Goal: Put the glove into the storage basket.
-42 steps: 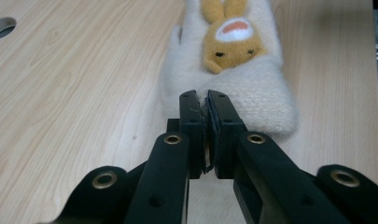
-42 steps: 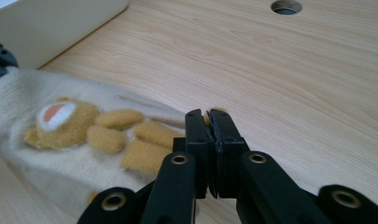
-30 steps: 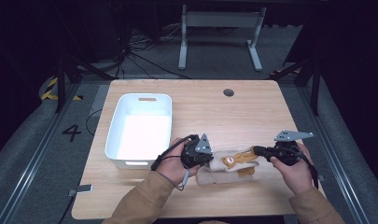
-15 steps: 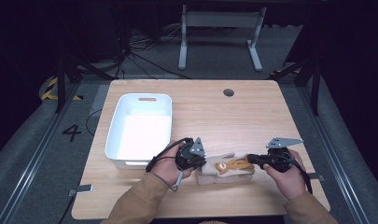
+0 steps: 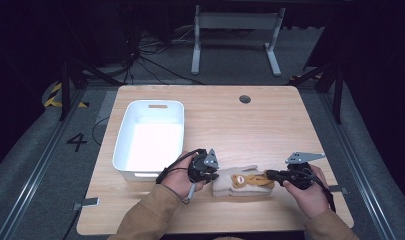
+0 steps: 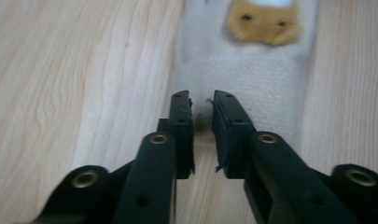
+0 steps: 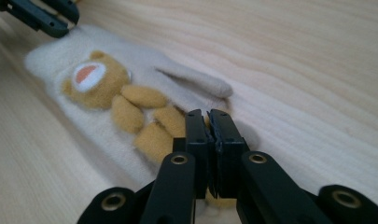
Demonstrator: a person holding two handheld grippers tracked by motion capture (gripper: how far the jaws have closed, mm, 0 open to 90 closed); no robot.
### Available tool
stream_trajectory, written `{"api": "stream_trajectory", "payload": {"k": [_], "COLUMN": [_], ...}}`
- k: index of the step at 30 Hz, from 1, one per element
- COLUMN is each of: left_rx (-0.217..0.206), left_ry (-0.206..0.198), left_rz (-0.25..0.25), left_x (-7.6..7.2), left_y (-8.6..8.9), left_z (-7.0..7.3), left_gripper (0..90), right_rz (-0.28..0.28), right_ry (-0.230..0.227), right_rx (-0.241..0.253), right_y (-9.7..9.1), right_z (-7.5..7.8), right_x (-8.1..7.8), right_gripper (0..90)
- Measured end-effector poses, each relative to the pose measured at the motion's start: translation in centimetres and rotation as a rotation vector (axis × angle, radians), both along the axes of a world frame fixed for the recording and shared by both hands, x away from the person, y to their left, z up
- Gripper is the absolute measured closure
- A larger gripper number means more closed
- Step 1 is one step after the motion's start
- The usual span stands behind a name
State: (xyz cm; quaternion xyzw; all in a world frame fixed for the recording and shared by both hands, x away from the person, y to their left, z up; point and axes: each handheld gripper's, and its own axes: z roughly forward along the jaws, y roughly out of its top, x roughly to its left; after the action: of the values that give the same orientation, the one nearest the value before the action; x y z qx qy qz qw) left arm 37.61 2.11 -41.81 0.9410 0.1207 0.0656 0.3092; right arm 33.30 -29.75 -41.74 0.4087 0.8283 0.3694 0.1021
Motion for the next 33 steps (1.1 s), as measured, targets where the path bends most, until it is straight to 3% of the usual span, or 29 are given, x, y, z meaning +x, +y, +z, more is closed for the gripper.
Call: {"api": "stream_trajectory", "payload": {"k": [7,14,22,27,33], "left_rx": [-0.022,-0.075,-0.104,-0.119,-0.100], "left_ry": [0.019,0.036,0.070,0.097,0.147], "left_rz": [0.031,0.054,0.076,0.104,0.140], "left_x": [-0.2,-0.5,-0.5,-0.4,-0.2], "left_y": [0.1,0.1,-0.6,-1.3,-1.8], "left_z": [0.4,1.3,2.0,2.4,2.2], "left_gripper": [73.1,71.6,63.4,56.3,46.7], "right_rz": [-0.012,-0.074,-0.073,-0.087,-0.110], "right_ry": [0.011,-0.072,-0.080,-0.045,-0.015], "right_rx": [-0.008,-0.040,-0.034,-0.041,-0.030], "right_y": [0.1,-1.0,-1.3,-2.0,-2.9], "right_z": [0.1,0.8,0.9,0.5,0.2], "right_x": [-0.3,-0.1,0.2,0.8,1.2], "right_gripper": [83.3,73.8,71.7,68.5,66.6]}}
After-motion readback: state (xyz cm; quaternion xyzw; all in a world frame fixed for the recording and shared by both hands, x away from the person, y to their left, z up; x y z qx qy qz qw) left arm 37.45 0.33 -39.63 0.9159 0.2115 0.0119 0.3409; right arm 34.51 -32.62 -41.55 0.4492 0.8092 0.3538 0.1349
